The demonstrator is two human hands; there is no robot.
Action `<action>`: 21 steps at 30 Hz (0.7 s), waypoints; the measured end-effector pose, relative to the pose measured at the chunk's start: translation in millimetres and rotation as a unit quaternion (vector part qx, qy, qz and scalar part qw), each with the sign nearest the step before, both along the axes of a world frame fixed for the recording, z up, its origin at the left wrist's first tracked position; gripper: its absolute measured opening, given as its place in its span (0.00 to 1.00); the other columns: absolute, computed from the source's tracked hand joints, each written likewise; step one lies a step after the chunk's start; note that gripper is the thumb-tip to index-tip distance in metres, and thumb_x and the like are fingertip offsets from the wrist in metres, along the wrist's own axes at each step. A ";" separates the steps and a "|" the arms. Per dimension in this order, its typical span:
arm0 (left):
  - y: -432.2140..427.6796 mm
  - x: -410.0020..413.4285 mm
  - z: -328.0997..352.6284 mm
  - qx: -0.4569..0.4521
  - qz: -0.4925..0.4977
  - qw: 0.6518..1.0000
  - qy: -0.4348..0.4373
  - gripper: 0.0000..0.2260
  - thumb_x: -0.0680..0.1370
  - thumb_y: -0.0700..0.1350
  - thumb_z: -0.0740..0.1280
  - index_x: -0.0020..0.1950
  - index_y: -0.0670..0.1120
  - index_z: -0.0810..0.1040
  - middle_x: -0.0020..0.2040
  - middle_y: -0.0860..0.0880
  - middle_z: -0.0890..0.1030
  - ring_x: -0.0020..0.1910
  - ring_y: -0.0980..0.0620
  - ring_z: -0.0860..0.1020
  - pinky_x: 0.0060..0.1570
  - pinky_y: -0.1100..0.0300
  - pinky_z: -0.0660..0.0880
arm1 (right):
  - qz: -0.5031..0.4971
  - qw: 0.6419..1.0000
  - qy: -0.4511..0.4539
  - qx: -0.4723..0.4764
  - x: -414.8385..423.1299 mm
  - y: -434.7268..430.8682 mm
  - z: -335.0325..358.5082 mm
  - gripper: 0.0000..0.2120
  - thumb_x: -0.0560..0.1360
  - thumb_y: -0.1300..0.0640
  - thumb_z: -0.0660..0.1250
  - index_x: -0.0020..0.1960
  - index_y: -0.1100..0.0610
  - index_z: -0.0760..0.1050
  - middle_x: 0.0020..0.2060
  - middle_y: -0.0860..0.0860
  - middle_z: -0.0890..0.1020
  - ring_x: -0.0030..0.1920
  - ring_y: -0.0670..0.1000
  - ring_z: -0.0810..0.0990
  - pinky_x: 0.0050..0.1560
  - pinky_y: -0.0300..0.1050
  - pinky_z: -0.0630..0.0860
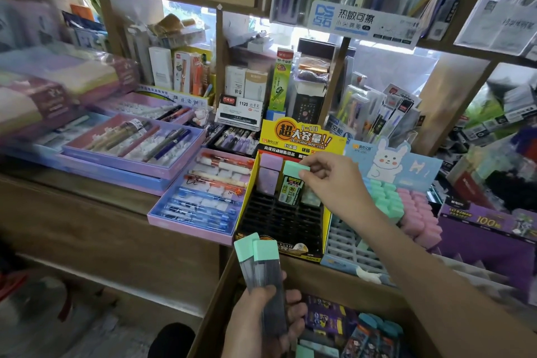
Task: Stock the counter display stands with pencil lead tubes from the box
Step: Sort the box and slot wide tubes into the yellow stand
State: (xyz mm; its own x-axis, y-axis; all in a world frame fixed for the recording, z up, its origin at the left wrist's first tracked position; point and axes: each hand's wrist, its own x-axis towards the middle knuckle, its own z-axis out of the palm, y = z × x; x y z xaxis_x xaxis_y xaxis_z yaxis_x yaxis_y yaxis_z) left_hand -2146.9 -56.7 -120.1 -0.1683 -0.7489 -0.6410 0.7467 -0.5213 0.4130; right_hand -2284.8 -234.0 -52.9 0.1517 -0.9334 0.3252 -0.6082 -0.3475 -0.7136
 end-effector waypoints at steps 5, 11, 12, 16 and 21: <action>-3.0 1.4 -6.9 -0.002 -0.005 1.000 0.025 0.12 0.82 0.43 0.61 0.59 0.40 0.79 0.47 0.33 0.81 0.39 0.36 0.80 0.32 0.50 0.80 | 0.008 1.000 -0.007 0.011 0.0 -0.3 -2.8 0.08 0.78 0.62 0.72 0.50 0.49 0.79 0.42 0.57 0.82 0.42 0.59 0.83 0.48 0.54 0.84; -9.1 3.0 -10.3 -0.013 0.015 1.000 -0.012 0.15 0.85 0.41 0.55 0.50 0.38 0.80 0.36 0.36 0.79 0.31 0.41 0.78 0.30 0.60 0.77 | 0.010 0.995 0.081 -0.063 5.0 -0.9 -7.3 0.07 0.80 0.63 0.68 0.52 0.54 0.83 0.39 0.45 0.78 0.39 0.47 0.79 0.46 0.44 0.77; -12.7 7.0 -13.7 -0.001 0.031 1.000 -0.005 0.15 0.86 0.40 0.54 0.52 0.37 0.79 0.35 0.38 0.77 0.31 0.43 0.74 0.32 0.58 0.74 | 0.006 0.991 0.103 -0.081 5.7 -1.4 -8.3 0.07 0.80 0.63 0.68 0.54 0.56 0.84 0.42 0.45 0.77 0.41 0.46 0.77 0.48 0.43 0.75; -14.3 7.9 -18.9 0.008 -0.002 1.000 -0.005 0.15 0.85 0.44 0.56 0.63 0.36 0.77 0.35 0.33 0.82 0.28 0.36 0.82 0.31 0.45 0.81 | 0.001 0.985 0.139 -0.105 5.9 -0.1 -10.3 0.10 0.81 0.62 0.67 0.60 0.59 0.83 0.47 0.47 0.73 0.45 0.47 0.74 0.51 0.41 0.72; -14.2 1.8 -10.2 0.019 -0.013 1.000 0.019 0.16 0.85 0.47 0.56 0.67 0.41 0.76 0.46 0.33 0.80 0.36 0.34 0.80 0.21 0.50 0.78 | 0.003 0.991 0.120 -0.063 4.8 14.6 -7.1 0.13 0.81 0.61 0.67 0.65 0.56 0.80 0.46 0.44 0.71 0.42 0.42 0.73 0.48 0.33 0.69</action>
State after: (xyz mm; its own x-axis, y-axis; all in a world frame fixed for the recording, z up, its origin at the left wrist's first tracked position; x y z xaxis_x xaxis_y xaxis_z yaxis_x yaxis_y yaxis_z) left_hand -2145.1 -70.8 -130.3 -0.2122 -0.7195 -0.6612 0.7468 -0.5558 0.3651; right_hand -2280.0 -219.5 -60.0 0.2446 -0.8861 0.3936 -0.7526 -0.4295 -0.4991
